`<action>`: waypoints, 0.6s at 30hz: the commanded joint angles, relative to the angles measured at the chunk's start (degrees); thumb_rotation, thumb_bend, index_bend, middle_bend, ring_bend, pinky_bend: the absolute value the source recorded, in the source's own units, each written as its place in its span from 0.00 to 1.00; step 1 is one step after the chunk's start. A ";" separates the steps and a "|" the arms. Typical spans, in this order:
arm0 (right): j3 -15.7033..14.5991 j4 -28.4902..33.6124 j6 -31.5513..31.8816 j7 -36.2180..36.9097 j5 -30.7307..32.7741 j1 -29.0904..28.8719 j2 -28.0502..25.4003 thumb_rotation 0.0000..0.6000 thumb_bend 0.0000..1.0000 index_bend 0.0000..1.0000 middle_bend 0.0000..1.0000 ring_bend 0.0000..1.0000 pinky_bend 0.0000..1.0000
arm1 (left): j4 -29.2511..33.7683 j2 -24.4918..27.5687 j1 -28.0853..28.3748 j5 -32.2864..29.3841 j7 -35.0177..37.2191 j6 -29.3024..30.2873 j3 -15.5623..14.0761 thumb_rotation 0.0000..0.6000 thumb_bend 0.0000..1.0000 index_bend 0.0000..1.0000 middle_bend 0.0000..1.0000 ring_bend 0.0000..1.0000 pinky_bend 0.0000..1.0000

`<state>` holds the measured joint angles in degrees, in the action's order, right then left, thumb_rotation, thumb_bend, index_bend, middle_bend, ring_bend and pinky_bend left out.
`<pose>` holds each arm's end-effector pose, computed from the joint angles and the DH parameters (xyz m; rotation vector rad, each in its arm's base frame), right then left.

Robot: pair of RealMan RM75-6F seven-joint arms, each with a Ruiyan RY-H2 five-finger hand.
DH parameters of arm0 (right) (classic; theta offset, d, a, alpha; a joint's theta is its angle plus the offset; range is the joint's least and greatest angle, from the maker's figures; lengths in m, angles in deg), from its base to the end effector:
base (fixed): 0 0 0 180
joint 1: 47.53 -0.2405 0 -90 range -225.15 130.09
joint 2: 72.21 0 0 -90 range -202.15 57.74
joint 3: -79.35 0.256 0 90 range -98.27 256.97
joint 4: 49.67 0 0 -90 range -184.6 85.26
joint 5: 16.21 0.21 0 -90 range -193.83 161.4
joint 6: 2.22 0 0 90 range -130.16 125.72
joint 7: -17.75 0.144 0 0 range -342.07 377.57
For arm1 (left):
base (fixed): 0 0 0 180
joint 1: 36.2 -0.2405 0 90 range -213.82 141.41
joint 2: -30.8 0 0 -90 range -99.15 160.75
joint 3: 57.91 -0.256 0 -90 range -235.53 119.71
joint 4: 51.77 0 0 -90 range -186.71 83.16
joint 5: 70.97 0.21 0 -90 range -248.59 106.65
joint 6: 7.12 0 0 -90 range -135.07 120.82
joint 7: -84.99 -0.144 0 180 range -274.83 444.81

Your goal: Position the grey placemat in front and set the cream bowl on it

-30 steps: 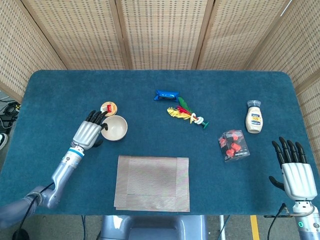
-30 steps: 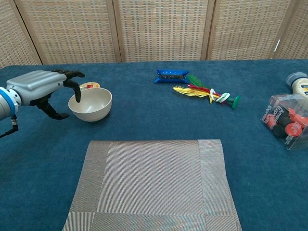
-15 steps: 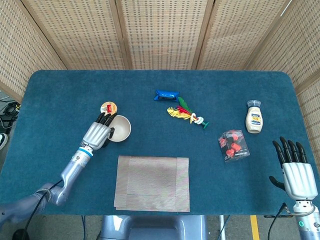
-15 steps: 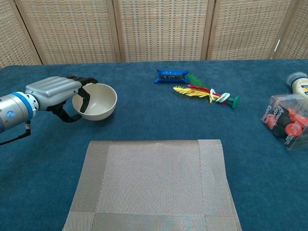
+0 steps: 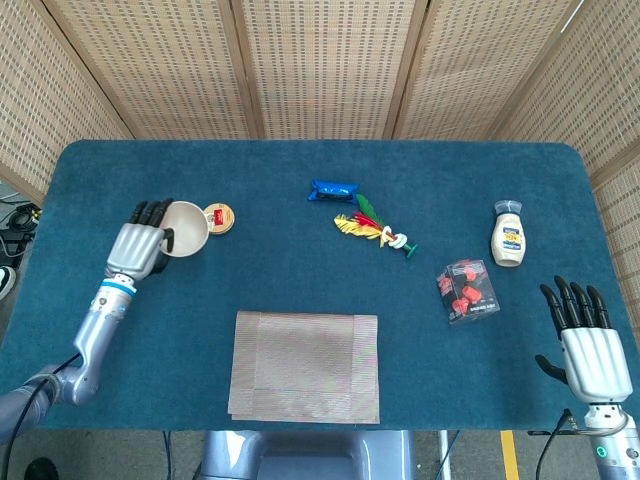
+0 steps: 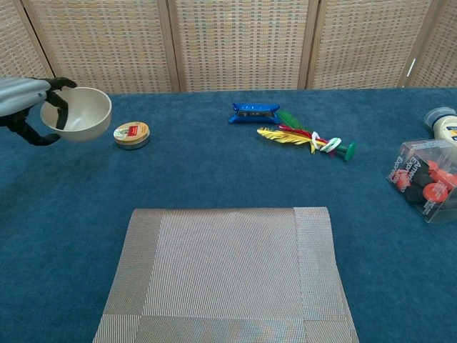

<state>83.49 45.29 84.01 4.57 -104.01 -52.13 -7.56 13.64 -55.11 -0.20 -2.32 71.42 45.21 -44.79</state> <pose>-0.2946 -0.1832 0.1562 1.4397 -0.7270 0.8150 -0.2553 0.3845 0.0479 -1.6620 -0.8154 -0.7178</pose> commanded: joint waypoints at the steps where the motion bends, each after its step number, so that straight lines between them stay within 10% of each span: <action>1: -0.29 0.21 0.03 -0.35 -0.45 -0.01 0.13 1.00 0.00 0.03 0.00 0.00 0.00 | -1.04 2.72 -1.96 -6.51 0.05 -4.19 0.14 1.00 0.52 0.66 0.00 0.00 0.00; 9: -0.61 0.50 0.43 -0.81 -1.27 0.05 0.33 1.00 0.00 0.03 0.00 0.00 0.00 | -5.96 2.95 -3.13 -10.53 1.09 -8.73 -1.84 1.00 0.50 0.65 0.00 0.00 0.00; 14: -0.61 0.55 0.64 -0.82 -1.43 0.07 0.33 1.00 0.00 0.03 0.00 0.00 0.00 | -7.20 2.44 -3.42 -9.56 3.39 -9.26 -2.52 1.00 0.04 0.07 0.00 0.00 0.00; 18: -0.52 0.64 0.68 -0.73 -1.29 0.08 0.26 1.00 0.00 0.02 0.00 0.00 0.00 | -4.26 3.80 -4.41 -6.08 9.03 -5.27 -1.43 1.00 0.00 0.00 0.00 0.00 0.00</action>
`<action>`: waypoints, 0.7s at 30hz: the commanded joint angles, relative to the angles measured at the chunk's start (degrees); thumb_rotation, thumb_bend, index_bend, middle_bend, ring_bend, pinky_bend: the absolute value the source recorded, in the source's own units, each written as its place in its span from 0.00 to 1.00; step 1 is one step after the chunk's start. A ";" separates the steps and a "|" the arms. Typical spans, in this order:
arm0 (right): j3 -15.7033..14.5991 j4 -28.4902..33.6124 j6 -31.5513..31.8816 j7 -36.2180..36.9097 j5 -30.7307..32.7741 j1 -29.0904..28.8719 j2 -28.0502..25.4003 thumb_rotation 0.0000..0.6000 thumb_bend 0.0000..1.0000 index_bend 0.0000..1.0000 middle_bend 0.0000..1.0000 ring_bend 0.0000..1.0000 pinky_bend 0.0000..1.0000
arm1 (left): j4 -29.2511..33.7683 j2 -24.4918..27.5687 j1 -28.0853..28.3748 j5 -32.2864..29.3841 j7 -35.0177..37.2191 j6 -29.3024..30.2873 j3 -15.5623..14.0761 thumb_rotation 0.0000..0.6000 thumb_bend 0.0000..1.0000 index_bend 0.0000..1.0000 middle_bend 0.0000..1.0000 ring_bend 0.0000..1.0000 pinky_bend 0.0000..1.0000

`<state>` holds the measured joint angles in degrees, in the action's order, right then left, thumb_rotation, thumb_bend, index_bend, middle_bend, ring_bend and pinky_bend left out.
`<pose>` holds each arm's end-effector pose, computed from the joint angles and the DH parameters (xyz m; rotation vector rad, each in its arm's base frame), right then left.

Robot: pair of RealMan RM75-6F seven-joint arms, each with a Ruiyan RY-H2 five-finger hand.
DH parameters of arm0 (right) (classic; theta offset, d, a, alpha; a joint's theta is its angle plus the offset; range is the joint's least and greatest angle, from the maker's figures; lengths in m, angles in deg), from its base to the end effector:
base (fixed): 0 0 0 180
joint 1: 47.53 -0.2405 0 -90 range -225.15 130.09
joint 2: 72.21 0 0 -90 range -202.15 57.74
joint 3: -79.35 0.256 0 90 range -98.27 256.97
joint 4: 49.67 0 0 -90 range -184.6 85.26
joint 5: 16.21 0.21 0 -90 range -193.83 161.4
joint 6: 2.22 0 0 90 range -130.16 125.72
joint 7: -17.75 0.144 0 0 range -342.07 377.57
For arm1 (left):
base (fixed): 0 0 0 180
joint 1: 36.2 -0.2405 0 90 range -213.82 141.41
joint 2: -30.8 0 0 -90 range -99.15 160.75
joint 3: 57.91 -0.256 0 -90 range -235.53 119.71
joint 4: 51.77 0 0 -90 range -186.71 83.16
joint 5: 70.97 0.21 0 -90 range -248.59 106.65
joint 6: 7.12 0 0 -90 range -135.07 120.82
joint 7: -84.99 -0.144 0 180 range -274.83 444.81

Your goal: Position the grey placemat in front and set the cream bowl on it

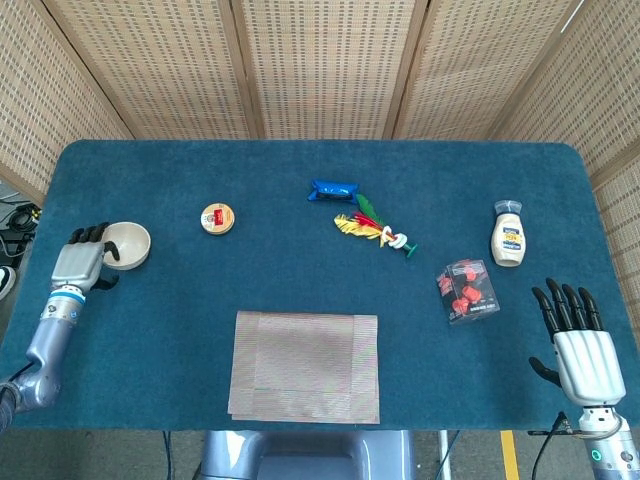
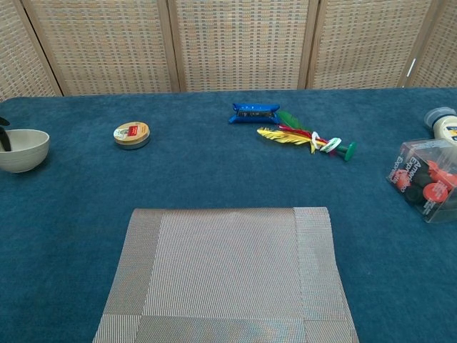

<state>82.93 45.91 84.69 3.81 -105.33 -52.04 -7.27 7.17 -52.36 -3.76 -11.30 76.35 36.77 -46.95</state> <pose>-0.2893 -0.1803 0.1529 1.4546 -0.7166 0.8294 -0.3385 0.3701 0.0750 -1.5100 -1.0436 -0.5113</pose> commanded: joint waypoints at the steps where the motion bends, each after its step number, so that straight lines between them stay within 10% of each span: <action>1: 0.05 0.02 -0.05 0.07 0.09 -0.03 -0.05 1.00 0.00 0.03 0.00 0.00 0.00 | 3.47 1.88 -1.34 4.73 6.20 5.14 0.93 1.00 0.00 0.00 0.00 0.00 0.00; 11: 0.06 -0.19 -0.25 -0.03 0.31 -0.13 0.08 1.00 0.00 0.02 0.00 0.00 0.00 | 19.98 13.40 -4.50 26.11 18.92 18.02 -4.08 1.00 0.00 0.01 0.00 0.00 0.00; 21: 0.07 -0.14 -0.20 -0.27 0.42 -0.11 0.15 1.00 0.00 0.02 0.00 0.00 0.00 | 25.99 12.05 -2.12 52.18 15.41 27.98 -13.56 1.00 0.13 0.40 0.00 0.00 0.00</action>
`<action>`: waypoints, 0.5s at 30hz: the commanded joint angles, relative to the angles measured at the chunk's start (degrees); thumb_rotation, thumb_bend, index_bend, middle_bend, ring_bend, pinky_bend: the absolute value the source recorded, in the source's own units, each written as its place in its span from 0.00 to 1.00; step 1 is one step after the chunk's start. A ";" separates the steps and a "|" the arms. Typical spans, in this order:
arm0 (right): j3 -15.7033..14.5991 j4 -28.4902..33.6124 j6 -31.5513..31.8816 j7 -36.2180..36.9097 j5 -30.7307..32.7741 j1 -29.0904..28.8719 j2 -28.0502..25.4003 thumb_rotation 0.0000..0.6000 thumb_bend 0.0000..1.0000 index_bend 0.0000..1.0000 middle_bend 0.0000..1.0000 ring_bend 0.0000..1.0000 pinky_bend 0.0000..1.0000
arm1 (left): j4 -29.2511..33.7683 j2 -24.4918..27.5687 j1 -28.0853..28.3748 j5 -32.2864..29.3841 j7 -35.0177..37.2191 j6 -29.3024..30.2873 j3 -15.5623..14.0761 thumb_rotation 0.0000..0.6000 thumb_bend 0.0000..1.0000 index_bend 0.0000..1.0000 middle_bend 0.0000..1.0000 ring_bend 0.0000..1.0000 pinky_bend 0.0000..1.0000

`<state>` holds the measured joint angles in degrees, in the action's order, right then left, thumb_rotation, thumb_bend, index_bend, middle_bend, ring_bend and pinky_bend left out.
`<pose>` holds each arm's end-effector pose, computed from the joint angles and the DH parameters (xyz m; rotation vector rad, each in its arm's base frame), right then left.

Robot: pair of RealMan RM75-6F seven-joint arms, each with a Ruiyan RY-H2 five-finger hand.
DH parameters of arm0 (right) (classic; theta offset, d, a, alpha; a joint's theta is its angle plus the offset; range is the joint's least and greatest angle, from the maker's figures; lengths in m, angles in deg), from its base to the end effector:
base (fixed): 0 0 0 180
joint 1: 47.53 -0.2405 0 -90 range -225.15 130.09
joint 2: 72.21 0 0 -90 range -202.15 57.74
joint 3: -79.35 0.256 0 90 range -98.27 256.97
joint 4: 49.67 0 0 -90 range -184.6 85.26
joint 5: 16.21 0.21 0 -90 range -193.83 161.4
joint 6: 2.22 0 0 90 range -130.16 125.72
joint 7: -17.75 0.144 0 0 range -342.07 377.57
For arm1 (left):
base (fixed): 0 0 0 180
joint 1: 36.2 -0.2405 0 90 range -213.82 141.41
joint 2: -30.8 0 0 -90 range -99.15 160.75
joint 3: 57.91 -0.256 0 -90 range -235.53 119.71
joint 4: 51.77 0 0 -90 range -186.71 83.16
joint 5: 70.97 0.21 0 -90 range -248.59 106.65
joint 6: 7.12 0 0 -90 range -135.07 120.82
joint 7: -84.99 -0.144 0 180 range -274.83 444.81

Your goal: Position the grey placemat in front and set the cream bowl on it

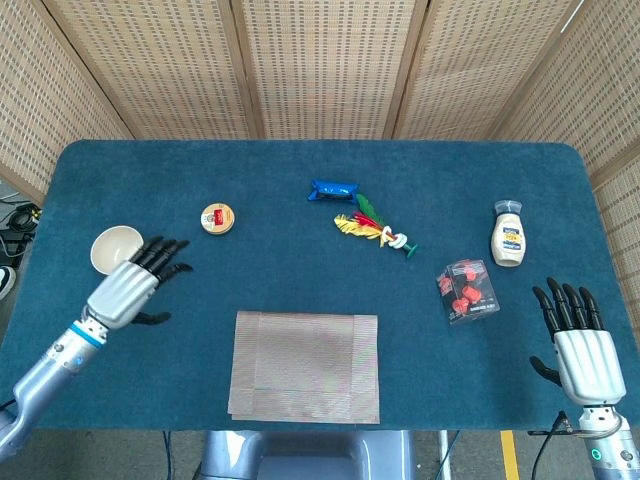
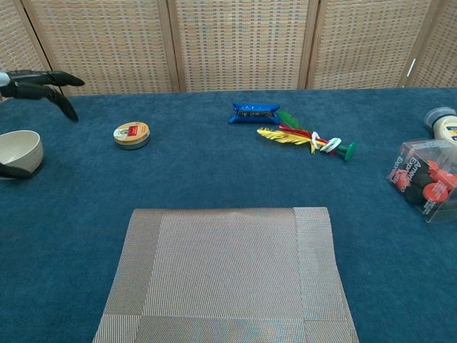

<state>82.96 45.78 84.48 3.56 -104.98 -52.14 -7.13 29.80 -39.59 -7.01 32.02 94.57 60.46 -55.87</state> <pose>-0.2902 -0.1811 0.1522 1.4540 -0.7176 0.8223 -0.2269 0.2861 0.0830 -2.0425 -0.7206 -1.0742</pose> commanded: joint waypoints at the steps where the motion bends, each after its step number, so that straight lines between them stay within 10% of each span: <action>1: 0.10 -0.03 0.02 -0.03 0.16 -0.01 0.01 1.00 0.00 0.02 0.00 0.00 0.00 | 3.55 -1.44 1.31 10.18 -3.82 4.37 -5.32 1.00 0.13 0.41 0.00 0.00 0.00; 15: 0.23 -0.16 -0.17 0.35 0.59 -0.09 -0.12 1.00 0.00 0.02 0.00 0.00 0.00 | -6.13 -12.48 -0.34 16.22 -10.69 5.48 -11.99 1.00 0.14 0.40 0.00 0.00 0.00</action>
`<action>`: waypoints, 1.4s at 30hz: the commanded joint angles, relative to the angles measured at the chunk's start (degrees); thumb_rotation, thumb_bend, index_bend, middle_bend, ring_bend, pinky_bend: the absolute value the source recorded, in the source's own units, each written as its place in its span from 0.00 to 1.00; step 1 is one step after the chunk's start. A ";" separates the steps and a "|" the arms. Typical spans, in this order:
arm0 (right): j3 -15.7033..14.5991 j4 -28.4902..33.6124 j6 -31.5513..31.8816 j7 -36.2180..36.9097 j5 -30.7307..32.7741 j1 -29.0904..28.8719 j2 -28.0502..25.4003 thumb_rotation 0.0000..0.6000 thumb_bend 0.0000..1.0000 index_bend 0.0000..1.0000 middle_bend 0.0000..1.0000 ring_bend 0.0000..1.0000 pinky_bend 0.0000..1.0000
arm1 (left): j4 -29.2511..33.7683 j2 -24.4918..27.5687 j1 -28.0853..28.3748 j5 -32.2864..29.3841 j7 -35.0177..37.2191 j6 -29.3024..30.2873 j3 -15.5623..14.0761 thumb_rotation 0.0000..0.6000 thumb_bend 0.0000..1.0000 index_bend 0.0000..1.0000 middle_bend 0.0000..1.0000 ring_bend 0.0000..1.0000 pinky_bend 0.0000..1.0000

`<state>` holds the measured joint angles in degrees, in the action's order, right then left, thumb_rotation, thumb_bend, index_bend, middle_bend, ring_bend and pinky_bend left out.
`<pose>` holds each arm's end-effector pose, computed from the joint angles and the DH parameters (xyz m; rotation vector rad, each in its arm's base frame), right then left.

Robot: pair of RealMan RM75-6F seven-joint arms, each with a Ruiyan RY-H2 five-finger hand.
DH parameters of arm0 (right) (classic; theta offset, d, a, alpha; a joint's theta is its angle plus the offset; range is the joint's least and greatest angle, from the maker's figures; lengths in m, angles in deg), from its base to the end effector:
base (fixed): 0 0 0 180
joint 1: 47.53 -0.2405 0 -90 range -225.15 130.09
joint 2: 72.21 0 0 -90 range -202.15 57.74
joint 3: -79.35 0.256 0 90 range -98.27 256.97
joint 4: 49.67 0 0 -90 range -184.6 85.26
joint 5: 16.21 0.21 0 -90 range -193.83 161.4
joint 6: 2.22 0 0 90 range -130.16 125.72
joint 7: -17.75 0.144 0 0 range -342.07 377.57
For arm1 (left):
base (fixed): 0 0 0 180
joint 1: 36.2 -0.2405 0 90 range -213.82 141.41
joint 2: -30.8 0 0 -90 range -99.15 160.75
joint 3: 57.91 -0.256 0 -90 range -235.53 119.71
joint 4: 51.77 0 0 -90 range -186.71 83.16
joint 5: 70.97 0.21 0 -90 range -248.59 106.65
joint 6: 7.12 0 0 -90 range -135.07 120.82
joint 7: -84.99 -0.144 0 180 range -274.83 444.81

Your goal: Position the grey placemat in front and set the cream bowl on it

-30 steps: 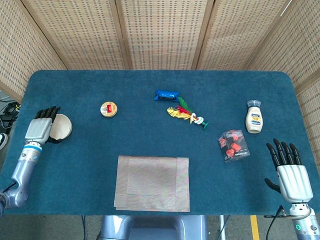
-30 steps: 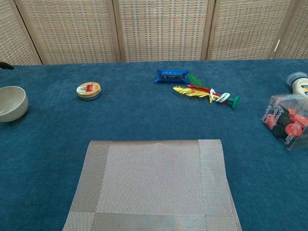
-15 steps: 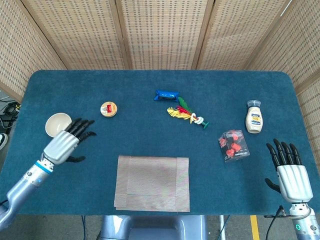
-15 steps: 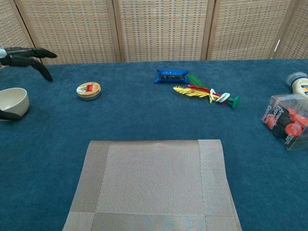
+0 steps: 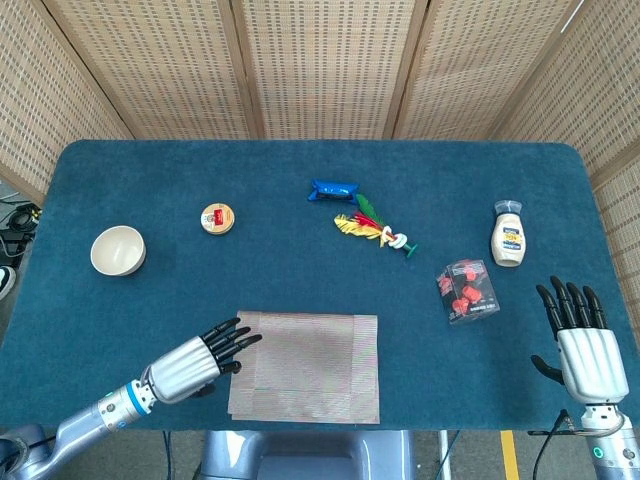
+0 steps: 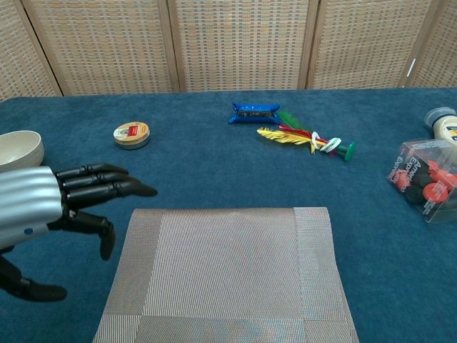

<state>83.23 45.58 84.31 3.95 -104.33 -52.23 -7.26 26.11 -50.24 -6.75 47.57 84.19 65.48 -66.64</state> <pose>-0.2921 -0.1826 0.1540 1.4446 -0.7221 0.8191 -0.2090 0.2095 0.0055 -2.3988 -0.4549 -1.1314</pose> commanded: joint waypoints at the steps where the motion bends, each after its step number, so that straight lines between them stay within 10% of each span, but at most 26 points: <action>1: -0.10 0.06 0.00 -0.09 -0.15 -0.01 0.02 1.00 0.00 0.02 0.00 0.00 0.00 | -3.16 -2.26 -0.70 0.71 -0.22 0.62 -1.55 1.00 0.14 0.39 0.00 0.00 0.00; 42: 0.20 -0.19 0.21 1.24 0.30 0.03 -0.43 1.00 0.00 0.02 0.00 0.00 0.00 | -12.29 -11.78 -0.33 -0.58 0.31 -0.90 -7.33 1.00 0.31 0.36 0.00 0.00 0.00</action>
<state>83.43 45.39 84.53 5.18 -104.03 -52.20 -7.69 13.73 -61.93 -7.17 47.07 84.59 64.70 -74.02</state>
